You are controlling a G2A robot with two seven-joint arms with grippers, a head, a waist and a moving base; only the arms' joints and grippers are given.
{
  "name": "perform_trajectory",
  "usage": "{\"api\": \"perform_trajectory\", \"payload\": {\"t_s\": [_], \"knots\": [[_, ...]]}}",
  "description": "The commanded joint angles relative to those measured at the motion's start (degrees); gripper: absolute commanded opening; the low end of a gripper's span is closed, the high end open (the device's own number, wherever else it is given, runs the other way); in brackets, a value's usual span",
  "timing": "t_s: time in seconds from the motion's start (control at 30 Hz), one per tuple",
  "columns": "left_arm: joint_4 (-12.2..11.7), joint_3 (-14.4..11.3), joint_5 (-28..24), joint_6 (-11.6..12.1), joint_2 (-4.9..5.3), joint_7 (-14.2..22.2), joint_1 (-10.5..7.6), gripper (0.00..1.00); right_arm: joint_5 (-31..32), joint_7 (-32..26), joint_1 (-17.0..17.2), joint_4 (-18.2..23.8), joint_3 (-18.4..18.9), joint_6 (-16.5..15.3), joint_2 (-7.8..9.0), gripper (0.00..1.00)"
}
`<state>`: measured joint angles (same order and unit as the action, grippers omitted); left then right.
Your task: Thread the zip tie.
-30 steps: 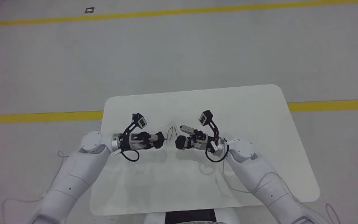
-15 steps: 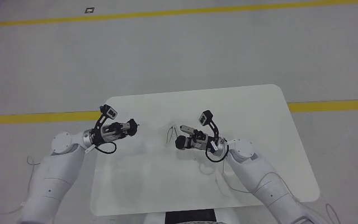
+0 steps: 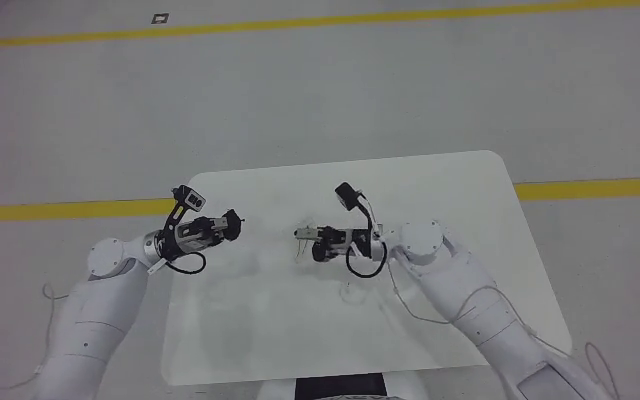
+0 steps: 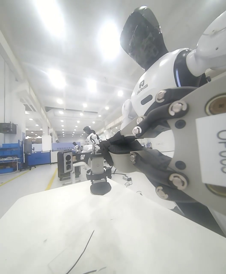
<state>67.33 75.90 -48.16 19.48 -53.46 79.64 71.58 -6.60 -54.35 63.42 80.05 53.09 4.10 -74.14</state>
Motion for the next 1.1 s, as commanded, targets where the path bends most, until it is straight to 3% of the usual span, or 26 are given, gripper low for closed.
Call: {"api": "perform_trajectory", "payload": {"t_s": [0.0, 0.07, 0.13, 0.4, 0.57, 0.67, 0.8, 0.93, 1.0, 1.07], "knots": [[0.0, 0.0, 0.0, 0.0, 0.0, 0.0, 0.0, 0.0, 3.84, -0.86, -2.31, -0.04, -1.91, 4.54, -0.18, 1.0], [0.0, 0.0, 0.0, 0.0, 0.0, 0.0, 0.0, 0.0, 6.82, -0.82, -4.41, 0.79, -4.14, 7.06, -0.58, 1.0], [0.0, 0.0, 0.0, 0.0, 0.0, 0.0, 0.0, 0.0, 9.77, -1.25, -5.53, 1.66, -5.8, 7.06, -0.73, 1.0], [0.0, 0.0, 0.0, 0.0, 0.0, 0.0, 0.0, 0.0, 10.58, -1.17, -5.55, 1.91, -6.15, 6.96, -0.73, 1.0], [0.0, 0.0, 0.0, 0.0, 0.0, 0.0, 0.0, 0.0, 14.37, -3.83, -10.4, 1.88, -9.61, 12.39, -1.63, 1.0], [0.0, 0.0, 0.0, 0.0, 0.0, 0.0, 0.0, 0.0, 14.39, -4.88, -14.47, -0.92, -12.43, 15.37, -2.98, 1.0], [0.0, 0.0, 0.0, 0.0, 0.0, 0.0, 0.0, 0.0, 14.38, -7.25, -20.07, -10.26, -16.43, 15.38, -5.42, 1.0], [0.0, 0.0, 0.0, 0.0, 0.0, 0.0, 0.0, 0.0, 13.88, -7.52, -25.08, -19.54, -20.14, 15.38, -8.94, 1.0], [0.0, 0.0, 0.0, 0.0, 0.0, 0.0, 0.0, 0.0, 14.08, -7.54, -26.67, -22.2, -21.49, 15.38, -10.38, 1.0], [0.0, 0.0, 0.0, 0.0, 0.0, 0.0, 0.0, 0.0, 14.08, -7.54, -26.67, -22.2, -21.49, 15.38, -10.38, 1.0]]}}
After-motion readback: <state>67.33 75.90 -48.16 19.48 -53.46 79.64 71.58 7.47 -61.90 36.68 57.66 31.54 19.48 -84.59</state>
